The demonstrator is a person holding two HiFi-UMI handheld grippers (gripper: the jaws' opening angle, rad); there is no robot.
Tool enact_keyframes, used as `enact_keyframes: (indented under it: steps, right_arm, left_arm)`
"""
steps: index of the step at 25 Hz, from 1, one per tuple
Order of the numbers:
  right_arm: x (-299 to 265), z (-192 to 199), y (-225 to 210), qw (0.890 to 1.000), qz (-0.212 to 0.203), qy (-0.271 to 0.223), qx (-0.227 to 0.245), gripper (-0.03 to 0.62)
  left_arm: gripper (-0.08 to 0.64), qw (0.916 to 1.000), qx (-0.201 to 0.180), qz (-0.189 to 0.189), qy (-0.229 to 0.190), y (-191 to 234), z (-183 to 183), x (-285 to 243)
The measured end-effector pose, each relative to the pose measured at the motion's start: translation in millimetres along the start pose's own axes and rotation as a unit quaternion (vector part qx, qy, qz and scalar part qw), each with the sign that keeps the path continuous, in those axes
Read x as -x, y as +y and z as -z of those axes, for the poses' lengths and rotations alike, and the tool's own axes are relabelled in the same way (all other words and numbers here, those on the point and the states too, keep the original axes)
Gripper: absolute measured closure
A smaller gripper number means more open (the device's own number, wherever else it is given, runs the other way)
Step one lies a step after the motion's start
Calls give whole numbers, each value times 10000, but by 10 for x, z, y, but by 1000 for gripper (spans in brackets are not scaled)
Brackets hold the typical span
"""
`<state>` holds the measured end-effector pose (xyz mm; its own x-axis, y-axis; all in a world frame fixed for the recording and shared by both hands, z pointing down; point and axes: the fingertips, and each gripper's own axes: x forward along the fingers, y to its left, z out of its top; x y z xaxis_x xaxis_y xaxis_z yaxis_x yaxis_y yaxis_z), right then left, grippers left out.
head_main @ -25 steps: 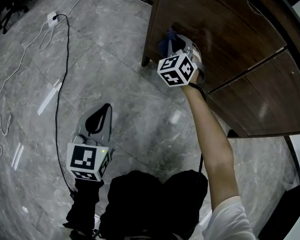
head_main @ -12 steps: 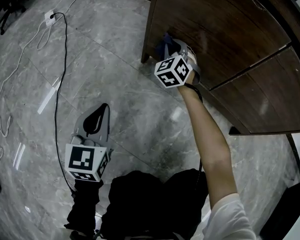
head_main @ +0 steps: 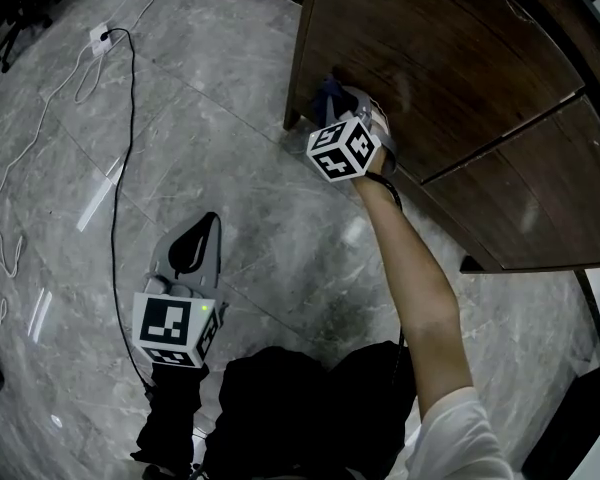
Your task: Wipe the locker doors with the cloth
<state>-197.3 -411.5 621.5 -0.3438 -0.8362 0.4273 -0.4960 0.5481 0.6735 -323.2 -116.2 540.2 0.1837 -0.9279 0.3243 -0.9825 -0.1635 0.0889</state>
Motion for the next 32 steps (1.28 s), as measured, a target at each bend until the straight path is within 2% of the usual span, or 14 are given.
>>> enact_keyframes:
  steps: [6,15,24,32]
  right_arm:
    - [307,-358,-135,9983,173,-541,141,535]
    - [1006,-1377,-748,9851,764,-1454,500,535]
    - [1273,-2062,-1444,9723,1302,-1816,693,535]
    - [1302,-2468,-1902,9662,1589,-1904,712,534]
  left_arm:
    - [557,10000,20,15,-39,-8,2,5]
    - [557,9998,-55,79,-182,-80,-122,52]
    - [557,9996,-13,88,-270,-118,-231,79]
    - [557,9995,-58,52,-302,-81,-283,84]
